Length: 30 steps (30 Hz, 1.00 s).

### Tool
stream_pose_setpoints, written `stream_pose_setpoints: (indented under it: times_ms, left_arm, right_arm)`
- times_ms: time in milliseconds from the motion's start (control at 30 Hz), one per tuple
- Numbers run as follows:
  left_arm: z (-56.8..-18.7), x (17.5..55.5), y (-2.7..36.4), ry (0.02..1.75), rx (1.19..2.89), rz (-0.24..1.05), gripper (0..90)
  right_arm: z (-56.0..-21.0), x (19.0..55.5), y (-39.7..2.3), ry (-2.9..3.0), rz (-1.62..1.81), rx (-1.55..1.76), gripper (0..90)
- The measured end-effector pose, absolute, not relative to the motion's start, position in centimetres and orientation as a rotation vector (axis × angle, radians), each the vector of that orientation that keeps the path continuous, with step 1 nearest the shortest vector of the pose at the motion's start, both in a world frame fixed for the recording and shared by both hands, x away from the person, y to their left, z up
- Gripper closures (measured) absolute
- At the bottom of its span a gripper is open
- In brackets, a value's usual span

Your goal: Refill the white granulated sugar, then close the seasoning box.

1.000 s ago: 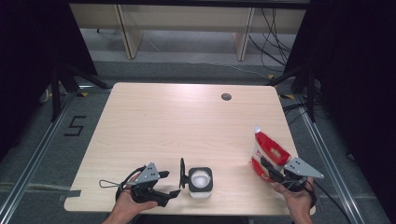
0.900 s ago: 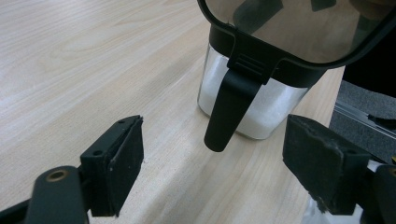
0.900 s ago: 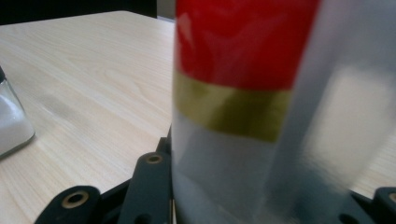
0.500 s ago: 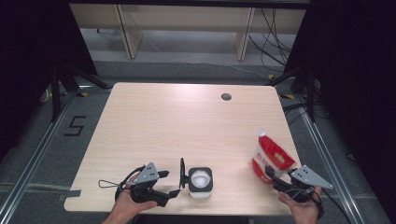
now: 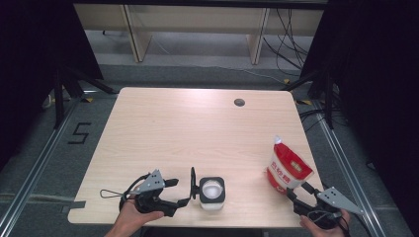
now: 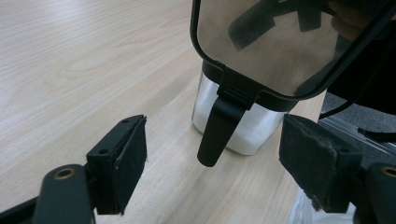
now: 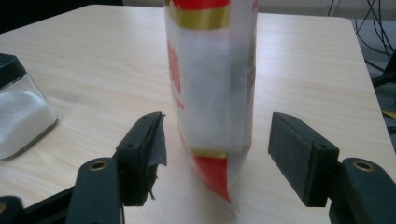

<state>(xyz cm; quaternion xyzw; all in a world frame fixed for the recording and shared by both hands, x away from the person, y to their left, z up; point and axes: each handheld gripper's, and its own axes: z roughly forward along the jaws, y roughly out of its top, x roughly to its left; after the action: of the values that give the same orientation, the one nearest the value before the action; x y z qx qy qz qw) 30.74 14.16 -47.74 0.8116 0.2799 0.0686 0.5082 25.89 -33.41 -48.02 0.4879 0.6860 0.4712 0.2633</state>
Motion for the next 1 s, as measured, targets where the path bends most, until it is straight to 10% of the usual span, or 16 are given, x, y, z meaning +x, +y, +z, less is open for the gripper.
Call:
stream_pose_setpoints:
  times_ms: [1000]
  left_arm:
    - [-45.9, 29.0, 13.7, 0.543, 1.944, 0.209, 76.8]
  right_arm:
    - [-48.4, 22.6, -32.0, 1.949, 1.223, 1.298, 32.6]
